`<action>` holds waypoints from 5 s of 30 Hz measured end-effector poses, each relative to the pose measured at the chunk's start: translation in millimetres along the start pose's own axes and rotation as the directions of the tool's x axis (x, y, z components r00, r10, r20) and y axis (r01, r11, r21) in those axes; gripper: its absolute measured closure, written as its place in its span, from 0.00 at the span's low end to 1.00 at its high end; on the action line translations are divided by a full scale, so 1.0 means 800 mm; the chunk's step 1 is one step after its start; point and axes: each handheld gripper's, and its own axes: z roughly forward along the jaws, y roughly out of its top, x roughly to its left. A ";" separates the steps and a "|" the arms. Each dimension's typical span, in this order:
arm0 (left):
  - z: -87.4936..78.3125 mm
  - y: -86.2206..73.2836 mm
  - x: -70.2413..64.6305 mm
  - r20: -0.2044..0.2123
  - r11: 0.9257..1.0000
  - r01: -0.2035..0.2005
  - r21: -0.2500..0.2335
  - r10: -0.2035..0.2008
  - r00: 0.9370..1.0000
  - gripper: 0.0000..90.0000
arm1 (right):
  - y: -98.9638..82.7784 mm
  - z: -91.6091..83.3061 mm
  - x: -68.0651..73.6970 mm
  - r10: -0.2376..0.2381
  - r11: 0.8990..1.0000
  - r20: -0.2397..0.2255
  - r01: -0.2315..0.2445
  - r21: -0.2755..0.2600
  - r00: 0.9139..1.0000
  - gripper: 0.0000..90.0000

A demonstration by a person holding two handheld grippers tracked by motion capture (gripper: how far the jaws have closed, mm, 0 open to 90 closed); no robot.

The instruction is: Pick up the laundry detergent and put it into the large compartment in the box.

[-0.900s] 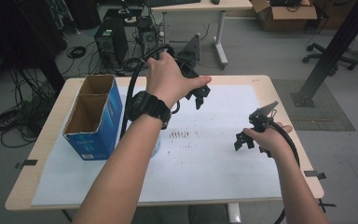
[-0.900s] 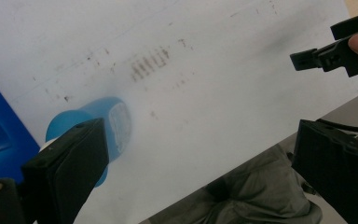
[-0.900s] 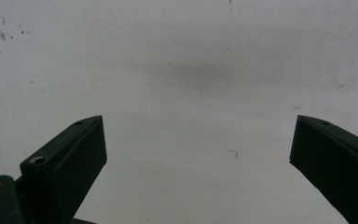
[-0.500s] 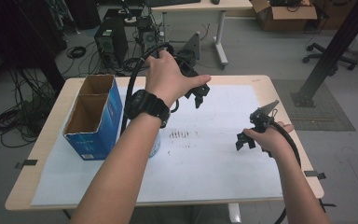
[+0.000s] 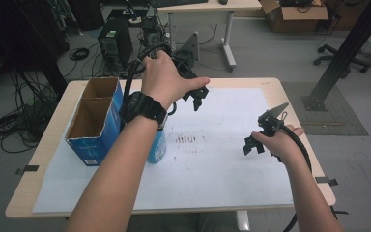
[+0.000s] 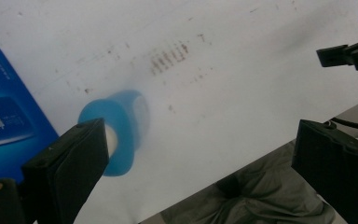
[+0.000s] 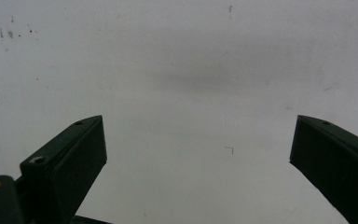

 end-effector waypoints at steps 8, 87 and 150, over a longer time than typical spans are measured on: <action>0.004 -0.007 0.030 -0.003 0.999 0.047 0.005 -0.047 0.999 0.05 | 0.001 0.002 0.001 0.005 1.000 -0.004 -0.005 0.003 1.000 0.04; 0.154 -0.038 0.082 -0.084 0.980 0.148 0.136 -0.137 0.987 0.07 | -0.003 0.038 -0.005 -0.003 0.999 -0.027 0.004 0.036 1.000 0.04; 0.155 -0.036 0.086 -0.106 0.978 0.161 0.134 -0.148 0.983 0.40 | -0.006 0.042 -0.005 -0.012 0.999 -0.029 0.013 0.050 1.000 0.04</action>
